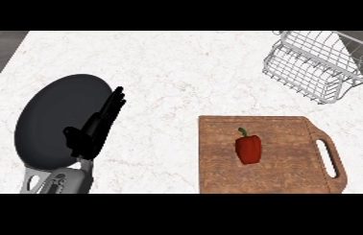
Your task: Pick the tomato from the cutting board and place it in the tiered basket
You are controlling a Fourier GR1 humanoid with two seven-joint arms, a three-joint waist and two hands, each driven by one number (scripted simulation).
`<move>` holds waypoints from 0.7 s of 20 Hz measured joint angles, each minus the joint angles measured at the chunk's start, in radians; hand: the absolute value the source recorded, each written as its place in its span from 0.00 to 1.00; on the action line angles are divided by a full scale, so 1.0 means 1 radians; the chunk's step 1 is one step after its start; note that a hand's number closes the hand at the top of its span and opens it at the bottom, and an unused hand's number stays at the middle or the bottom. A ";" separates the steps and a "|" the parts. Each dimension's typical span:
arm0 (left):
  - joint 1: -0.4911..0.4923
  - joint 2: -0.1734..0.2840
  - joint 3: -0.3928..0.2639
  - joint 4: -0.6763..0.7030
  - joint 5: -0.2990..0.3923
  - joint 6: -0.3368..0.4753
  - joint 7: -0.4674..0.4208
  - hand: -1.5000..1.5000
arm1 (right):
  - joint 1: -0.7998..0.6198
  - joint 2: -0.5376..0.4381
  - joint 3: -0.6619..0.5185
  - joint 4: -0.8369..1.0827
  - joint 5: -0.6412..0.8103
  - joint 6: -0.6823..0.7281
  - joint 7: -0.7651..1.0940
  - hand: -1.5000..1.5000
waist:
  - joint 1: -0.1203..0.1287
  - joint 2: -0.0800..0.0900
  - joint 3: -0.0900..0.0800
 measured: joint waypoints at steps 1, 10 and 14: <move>0.008 0.003 0.001 -0.001 -0.001 -0.006 -0.006 0.50 | -0.043 -0.013 0.021 0.018 -0.001 0.006 0.026 1.00 | 0.003 0.000 0.000; 0.003 -0.005 -0.003 -0.006 -0.014 -0.024 -0.005 0.50 | -0.476 0.005 0.261 0.291 0.079 -0.026 0.143 1.00 | 0.030 0.006 -0.001; -0.003 -0.021 -0.007 -0.014 -0.018 -0.019 0.005 0.50 | -0.623 0.058 0.341 0.447 0.133 -0.023 0.117 1.00 | 0.032 0.007 0.000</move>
